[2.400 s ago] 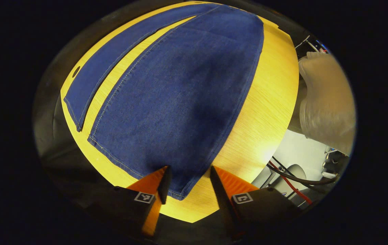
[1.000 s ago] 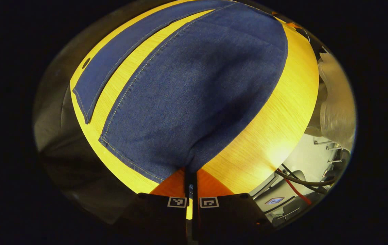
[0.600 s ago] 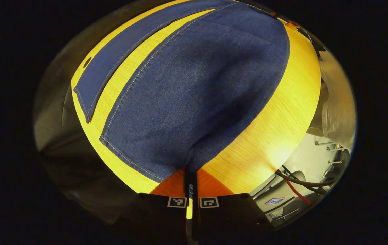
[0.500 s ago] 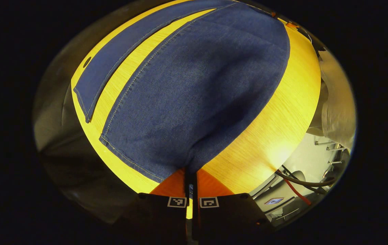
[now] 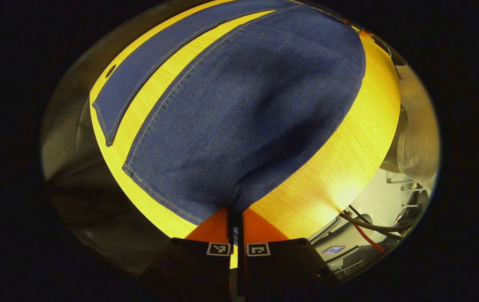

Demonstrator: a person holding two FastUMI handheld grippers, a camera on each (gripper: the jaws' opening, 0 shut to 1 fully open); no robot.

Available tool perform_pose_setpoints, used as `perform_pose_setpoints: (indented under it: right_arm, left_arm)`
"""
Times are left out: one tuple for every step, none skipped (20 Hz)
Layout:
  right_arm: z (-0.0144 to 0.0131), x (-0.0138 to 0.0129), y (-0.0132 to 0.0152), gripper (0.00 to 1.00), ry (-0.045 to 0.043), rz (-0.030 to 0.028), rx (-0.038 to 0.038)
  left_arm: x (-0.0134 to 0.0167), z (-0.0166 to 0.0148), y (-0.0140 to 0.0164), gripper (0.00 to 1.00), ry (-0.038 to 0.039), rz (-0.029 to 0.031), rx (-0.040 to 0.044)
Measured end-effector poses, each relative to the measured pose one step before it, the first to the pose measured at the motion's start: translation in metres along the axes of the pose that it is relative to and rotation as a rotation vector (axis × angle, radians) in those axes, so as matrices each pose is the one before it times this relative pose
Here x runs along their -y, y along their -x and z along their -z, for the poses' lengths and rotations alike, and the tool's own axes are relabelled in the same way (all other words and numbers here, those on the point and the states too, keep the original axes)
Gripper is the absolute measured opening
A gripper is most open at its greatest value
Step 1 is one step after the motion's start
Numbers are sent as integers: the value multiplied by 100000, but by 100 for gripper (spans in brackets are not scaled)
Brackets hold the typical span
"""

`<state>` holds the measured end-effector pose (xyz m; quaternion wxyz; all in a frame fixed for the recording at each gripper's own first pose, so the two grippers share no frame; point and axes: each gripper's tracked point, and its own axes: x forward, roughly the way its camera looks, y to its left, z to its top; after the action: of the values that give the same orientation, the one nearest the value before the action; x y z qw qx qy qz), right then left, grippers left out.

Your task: Grasp the waist and the cuffs of the jeans and fold them to make the two legs overlap; first hold the waist and fold one-third of the jeans toward the cuffs, then hold the cuffs and fold the remaining one-third in the same direction to finish folding.

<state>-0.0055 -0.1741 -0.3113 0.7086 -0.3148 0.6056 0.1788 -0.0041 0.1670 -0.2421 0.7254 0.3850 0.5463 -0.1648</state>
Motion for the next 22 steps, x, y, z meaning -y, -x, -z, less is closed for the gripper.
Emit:
perform_pose_setpoints:
  right_arm:
    - [-146, 598, -95, 66, -67, 185, 214]
    - [-262, 164, 57, 63, 27, 309, -368]
    - [-24, 84, -182, 45, 381, 588, -538]
    - [-324, 42, 350, 43, 286, 651, -780]
    - [-16, -131, 106, 38, 225, 306, -405]
    - [30, 97, -9, 43, 800, -118, -293]
    - [-168, 293, -110, 33, 785, -126, 973]
    - [-41, 220, -22, 31, -442, 677, 1513]
    - [156, 295, 37, 24, -2310, 1048, 1958]
    - [66, 59, 42, 17, -4797, 1158, 1944]
    - [105, 93, 247, 11, -5390, 1783, 2566]
    - [-33, 2, -52, 7, -4139, 1737, 3359]
    - [-86, 37, 125, 7, -3141, 1271, 3574]
    - [85, 54, 213, 10, -2747, 1398, 2505]
    - [-145, 38, 2, 12, -2270, 146, 2407]
    - [176, 17, -310, 6, -2139, 1264, 1621]
    - [-36, -22, 134, 4, -1953, 800, 2302]
    - [3, -12, -24, 3, -2078, 1379, 1503]
    - [-82, 109, 178, 3, -2157, 2040, 1207]
    - [-196, 196, 144, 3, -2558, 2866, 606]
    - [-202, 140, 415, 3, -2127, 1927, 651]
    - [-751, 238, 458, 3, -2495, 1400, 1514]
  left_arm:
    - [-10, 4, -19, 0, 865, -486, 231]
    - [27, -89, 85, 0, 984, -376, 423]
    - [-7, -23, 26, 0, 1022, -192, -20]
    - [22, -49, -10, 0, 885, 46, -255]
    - [-8, 0, -58, 0, 541, 226, -460]
    - [25, -45, 21, 0, 390, 207, -239]
    - [12, -11, 15, 0, -169, 170, 46]
    - [13, 49, 98, 0, -55, -29, 560]
    - [-7, -69, -13, 0, 453, -400, 342]
    - [-17, -10, -51, 0, 649, -655, 509]
    - [6, 36, -2, 0, 978, -711, -591]
    - [18, 45, 62, 0, 532, -669, -21]
    - [5, 2, 28, 0, 140, -730, 129]
    - [-15, -12, 49, 0, -35, -913, 339]
    - [-38, -26, -100, 0, 160, -1022, 423]
    - [7, 11, -57, 0, 495, -1103, 1159]
    - [-96, -63, 0, 0, 1562, -1159, 1446]
    - [-46, 96, 172, 0, 3421, -1083, 2433]
    - [73, -132, 66, 0, 6265, -517, 3167]
    - [146, -137, -25, 0, 8870, 472, 3216]
    - [-78, -417, 144, 0, 9544, 490, 3682]
    - [-285, -767, 364, 0, 9039, -290, 5037]
